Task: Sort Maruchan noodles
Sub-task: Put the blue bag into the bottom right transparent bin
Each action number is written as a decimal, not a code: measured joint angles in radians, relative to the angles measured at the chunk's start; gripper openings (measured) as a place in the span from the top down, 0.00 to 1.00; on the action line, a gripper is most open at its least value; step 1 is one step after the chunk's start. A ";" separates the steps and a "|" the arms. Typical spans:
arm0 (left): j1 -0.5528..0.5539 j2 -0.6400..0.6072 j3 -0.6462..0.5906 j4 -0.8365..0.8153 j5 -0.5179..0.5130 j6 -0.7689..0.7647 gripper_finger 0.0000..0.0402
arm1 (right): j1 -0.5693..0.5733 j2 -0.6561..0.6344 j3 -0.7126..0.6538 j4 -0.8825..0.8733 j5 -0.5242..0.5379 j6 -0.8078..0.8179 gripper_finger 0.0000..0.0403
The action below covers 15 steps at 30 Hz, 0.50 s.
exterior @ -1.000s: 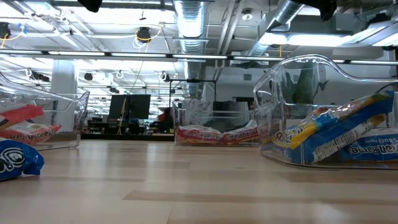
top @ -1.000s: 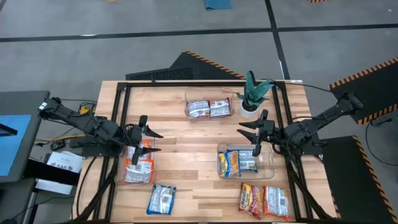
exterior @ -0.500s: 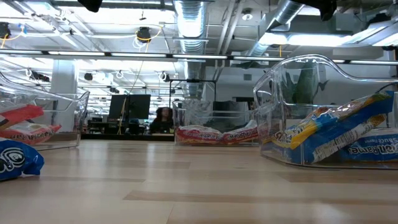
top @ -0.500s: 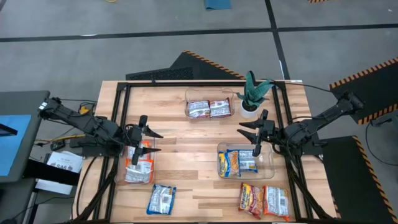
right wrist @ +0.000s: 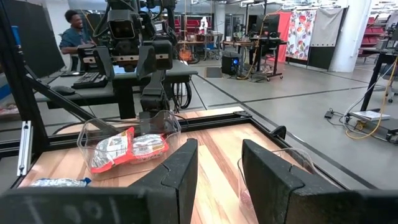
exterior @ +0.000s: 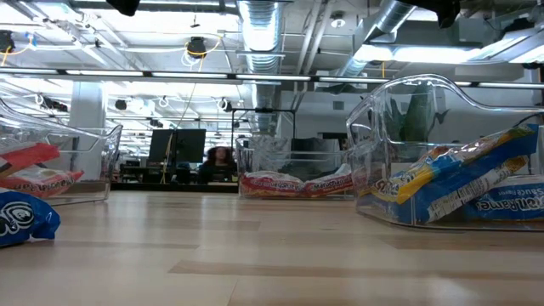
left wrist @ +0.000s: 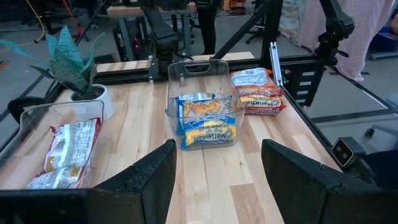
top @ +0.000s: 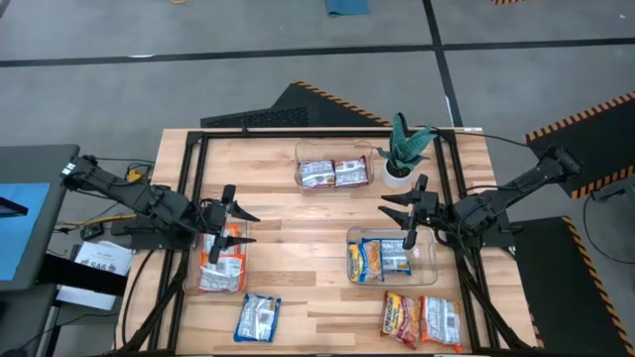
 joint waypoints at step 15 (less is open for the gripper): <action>-0.001 -0.055 0.000 0.001 -0.005 -0.013 0.45 | 0.000 0.000 0.000 0.003 0.000 -0.001 0.62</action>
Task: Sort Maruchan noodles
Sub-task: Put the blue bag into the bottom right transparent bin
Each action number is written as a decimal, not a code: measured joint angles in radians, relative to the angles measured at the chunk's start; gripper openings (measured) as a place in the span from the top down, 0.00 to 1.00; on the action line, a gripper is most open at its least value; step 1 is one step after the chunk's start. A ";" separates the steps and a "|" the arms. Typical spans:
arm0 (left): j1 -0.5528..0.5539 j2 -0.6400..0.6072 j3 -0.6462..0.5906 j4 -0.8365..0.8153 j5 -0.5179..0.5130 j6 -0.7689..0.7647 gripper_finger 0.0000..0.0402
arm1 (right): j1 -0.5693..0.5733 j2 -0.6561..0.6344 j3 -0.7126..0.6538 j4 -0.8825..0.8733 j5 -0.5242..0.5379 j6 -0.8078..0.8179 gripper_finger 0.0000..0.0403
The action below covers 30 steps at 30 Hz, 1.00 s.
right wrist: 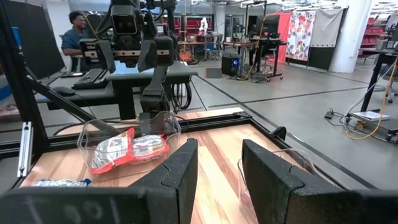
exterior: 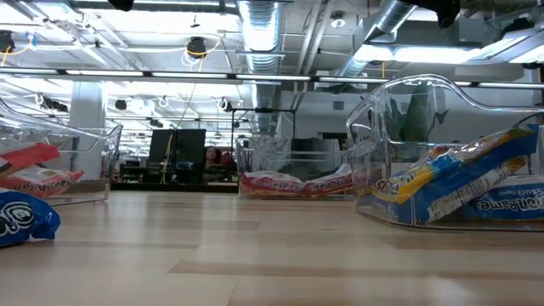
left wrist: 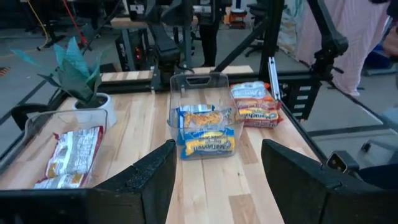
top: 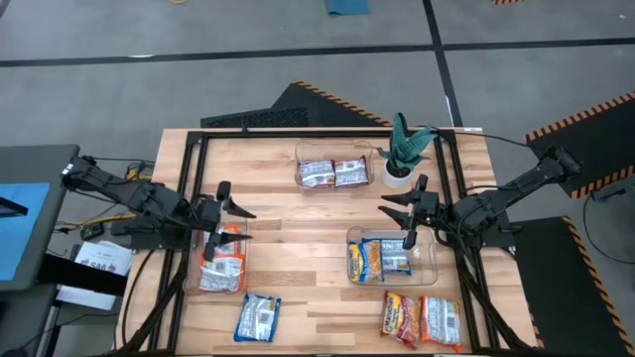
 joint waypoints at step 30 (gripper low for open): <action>0.001 -0.037 -0.032 -0.007 -0.008 0.036 0.45 | 0.000 0.000 0.000 -0.003 0.000 0.030 0.62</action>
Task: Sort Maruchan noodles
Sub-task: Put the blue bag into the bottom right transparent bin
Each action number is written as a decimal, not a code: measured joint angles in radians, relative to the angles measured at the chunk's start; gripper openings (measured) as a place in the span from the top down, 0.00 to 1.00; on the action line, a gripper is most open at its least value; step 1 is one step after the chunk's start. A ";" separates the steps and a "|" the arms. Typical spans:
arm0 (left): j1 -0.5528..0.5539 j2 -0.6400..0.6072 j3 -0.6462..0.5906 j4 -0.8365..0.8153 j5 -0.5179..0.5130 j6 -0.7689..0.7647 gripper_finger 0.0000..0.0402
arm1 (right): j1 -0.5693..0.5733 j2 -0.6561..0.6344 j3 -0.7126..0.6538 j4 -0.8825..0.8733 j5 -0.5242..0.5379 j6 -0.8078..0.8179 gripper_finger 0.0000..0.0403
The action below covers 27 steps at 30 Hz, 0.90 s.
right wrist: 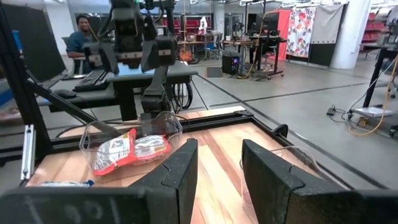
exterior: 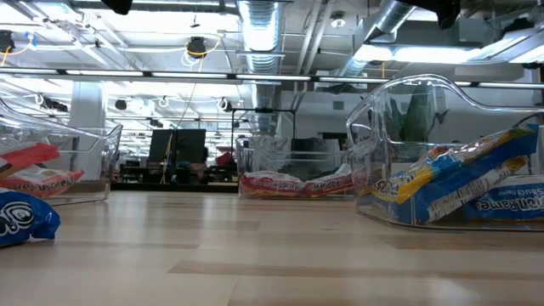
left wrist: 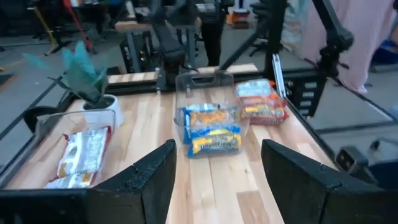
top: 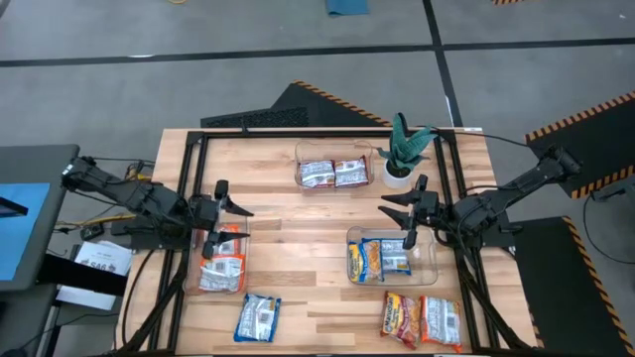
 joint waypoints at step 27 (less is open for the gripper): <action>-0.040 0.132 -0.234 0.450 0.084 -0.039 0.45 | 0.026 0.183 0.304 -0.399 -0.263 0.207 0.62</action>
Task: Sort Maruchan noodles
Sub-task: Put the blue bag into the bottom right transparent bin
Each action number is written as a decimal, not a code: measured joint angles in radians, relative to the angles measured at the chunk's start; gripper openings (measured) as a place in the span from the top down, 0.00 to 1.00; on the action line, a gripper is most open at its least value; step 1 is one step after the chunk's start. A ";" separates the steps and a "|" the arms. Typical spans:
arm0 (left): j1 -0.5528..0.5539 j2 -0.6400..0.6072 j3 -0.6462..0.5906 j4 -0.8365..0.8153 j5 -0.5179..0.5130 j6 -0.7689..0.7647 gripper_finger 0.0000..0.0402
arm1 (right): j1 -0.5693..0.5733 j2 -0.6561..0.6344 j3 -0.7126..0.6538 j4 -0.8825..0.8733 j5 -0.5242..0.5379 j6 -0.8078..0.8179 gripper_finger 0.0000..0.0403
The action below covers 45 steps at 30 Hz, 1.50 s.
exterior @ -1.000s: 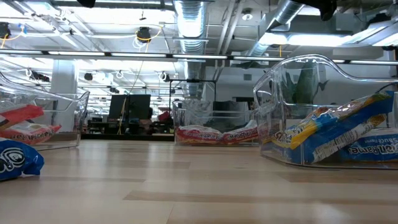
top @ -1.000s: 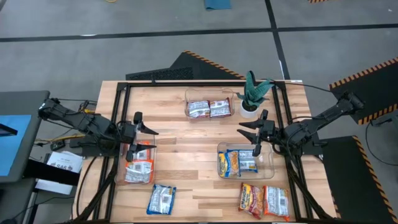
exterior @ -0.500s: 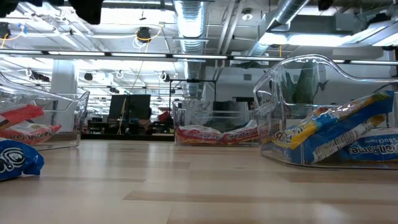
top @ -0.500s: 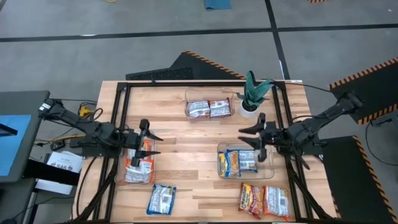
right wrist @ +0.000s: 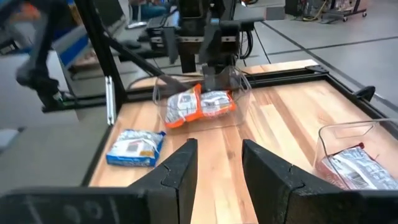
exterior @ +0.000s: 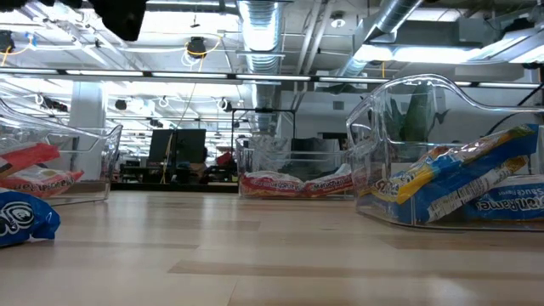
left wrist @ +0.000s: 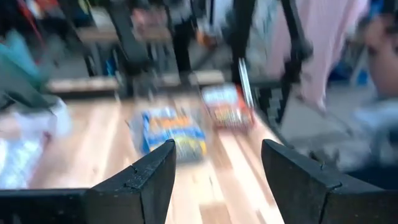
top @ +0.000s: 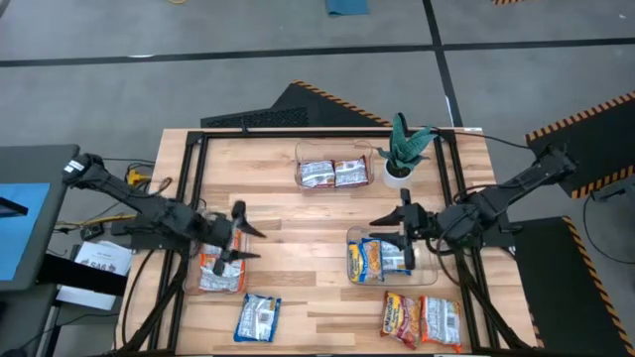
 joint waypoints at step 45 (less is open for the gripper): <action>-0.157 1.124 0.960 -1.072 0.359 -0.028 0.45 | 0.001 -0.046 0.002 -0.101 0.009 -0.027 0.62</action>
